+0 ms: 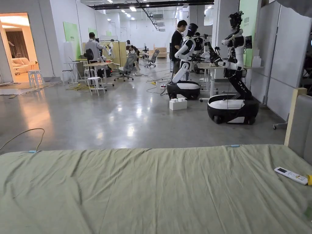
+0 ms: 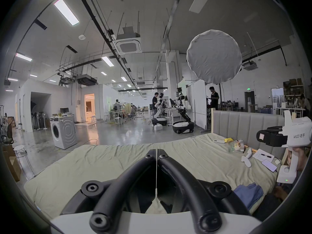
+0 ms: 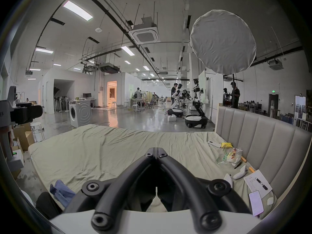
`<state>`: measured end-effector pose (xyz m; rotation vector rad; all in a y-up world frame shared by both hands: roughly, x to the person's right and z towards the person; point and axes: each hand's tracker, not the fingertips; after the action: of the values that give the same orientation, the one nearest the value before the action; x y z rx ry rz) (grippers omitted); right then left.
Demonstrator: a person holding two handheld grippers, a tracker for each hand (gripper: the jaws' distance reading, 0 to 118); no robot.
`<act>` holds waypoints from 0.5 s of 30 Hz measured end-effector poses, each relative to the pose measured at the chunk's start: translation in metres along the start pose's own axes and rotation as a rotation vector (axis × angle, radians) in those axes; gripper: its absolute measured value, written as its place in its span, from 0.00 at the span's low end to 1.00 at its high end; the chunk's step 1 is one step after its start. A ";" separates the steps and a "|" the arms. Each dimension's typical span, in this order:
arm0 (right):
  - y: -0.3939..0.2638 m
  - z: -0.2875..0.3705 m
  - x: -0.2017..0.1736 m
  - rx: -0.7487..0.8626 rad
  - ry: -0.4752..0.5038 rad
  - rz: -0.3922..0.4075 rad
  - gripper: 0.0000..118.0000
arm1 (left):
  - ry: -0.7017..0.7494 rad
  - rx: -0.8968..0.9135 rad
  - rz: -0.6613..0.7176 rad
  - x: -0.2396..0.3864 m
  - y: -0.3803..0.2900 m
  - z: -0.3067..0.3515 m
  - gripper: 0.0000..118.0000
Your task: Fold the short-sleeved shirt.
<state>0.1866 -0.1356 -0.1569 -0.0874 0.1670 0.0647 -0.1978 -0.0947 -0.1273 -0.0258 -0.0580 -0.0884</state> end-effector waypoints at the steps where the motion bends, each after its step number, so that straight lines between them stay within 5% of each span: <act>1: 0.001 0.001 0.001 0.025 0.003 0.017 0.00 | -0.002 -0.004 0.002 0.000 0.000 -0.001 0.00; 3: -0.002 0.001 0.004 -0.031 -0.004 -0.047 0.00 | -0.010 -0.012 0.020 -0.001 -0.002 -0.001 0.00; 5: 0.000 0.002 0.003 0.012 0.000 0.008 0.00 | -0.018 -0.023 0.034 -0.001 -0.003 -0.002 0.00; 12: -0.012 0.003 0.007 -0.039 -0.005 -0.031 0.00 | 0.042 -0.159 0.002 -0.024 -0.025 -0.013 0.01; 14: -0.018 0.004 0.008 -0.054 -0.005 -0.039 0.00 | 0.021 -0.218 0.060 -0.047 -0.040 -0.015 0.14; 15: -0.021 0.005 0.009 -0.073 0.003 -0.050 0.00 | 0.003 -0.270 0.127 -0.062 -0.051 -0.017 0.38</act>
<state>0.1974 -0.1559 -0.1520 -0.1642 0.1655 0.0205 -0.2627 -0.1407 -0.1471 -0.2984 -0.0415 0.0313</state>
